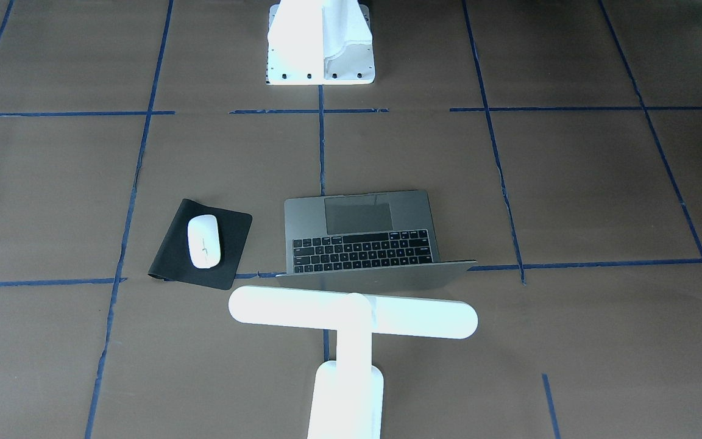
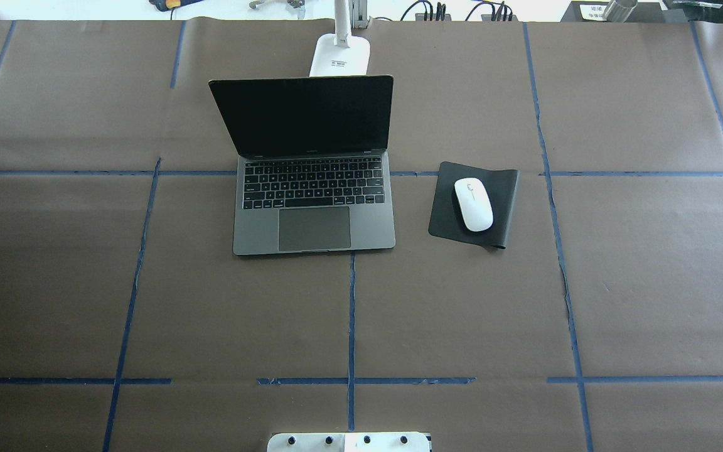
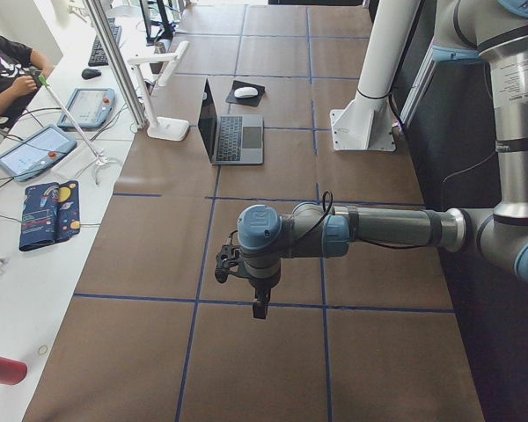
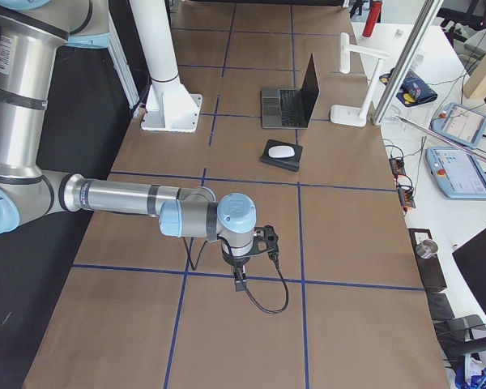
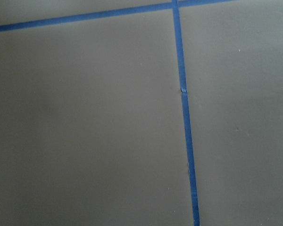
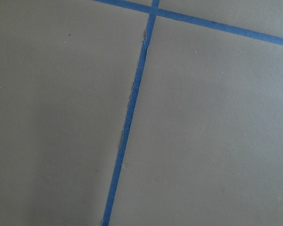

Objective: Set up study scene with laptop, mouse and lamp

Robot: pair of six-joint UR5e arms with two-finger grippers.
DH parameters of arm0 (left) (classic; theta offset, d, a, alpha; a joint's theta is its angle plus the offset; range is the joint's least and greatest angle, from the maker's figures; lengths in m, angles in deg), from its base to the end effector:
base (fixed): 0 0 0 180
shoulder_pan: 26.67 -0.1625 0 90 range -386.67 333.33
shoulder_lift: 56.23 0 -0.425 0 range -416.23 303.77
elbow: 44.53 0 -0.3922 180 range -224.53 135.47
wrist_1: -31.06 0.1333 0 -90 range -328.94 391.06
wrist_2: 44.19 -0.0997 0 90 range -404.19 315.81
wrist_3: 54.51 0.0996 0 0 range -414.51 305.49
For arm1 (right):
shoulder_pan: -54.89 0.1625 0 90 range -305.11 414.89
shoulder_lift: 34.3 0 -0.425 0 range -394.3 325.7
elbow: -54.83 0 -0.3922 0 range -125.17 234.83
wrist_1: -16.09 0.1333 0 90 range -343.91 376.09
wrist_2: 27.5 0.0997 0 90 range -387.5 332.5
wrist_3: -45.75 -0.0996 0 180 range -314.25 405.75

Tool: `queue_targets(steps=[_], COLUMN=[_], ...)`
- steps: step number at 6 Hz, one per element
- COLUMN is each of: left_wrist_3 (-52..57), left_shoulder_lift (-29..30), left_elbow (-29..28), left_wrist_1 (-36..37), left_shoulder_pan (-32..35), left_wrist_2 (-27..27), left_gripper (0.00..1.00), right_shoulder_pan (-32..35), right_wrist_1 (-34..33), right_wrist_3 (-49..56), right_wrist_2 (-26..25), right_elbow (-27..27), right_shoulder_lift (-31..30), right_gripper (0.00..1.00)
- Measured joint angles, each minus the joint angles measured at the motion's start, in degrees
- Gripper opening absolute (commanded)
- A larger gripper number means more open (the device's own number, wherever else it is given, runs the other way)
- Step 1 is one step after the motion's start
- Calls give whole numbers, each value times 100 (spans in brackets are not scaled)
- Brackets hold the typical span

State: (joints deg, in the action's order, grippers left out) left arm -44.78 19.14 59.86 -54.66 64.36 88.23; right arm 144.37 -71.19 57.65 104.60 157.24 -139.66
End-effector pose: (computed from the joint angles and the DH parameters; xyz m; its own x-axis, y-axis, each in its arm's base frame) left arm -0.0729 -0.3772 0.6565 0.7296 0.1030 -0.6761 -0.1069 0.9936 0.0360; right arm 0.0631 -0.3791 0.6668 0.7242 -0.2101 0.6568 0.1619 0.9776 0.1343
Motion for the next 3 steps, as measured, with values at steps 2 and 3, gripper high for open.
queue_targets(steps=[2, 3], left_wrist_3=[7, 6], left_shoulder_lift=[-66, -72], left_elbow=[-51, -56], left_wrist_1=[27, 34], left_shoulder_pan=[3, 3], left_wrist_2=[-3, -4], left_gripper=[100, 100], right_shoulder_pan=[0, 0], right_wrist_1=[0, 0], right_wrist_3=[-5, -8], right_wrist_2=[0, 0], right_elbow=[-12, -16], right_shoulder_lift=[-23, -30], right_gripper=[100, 100])
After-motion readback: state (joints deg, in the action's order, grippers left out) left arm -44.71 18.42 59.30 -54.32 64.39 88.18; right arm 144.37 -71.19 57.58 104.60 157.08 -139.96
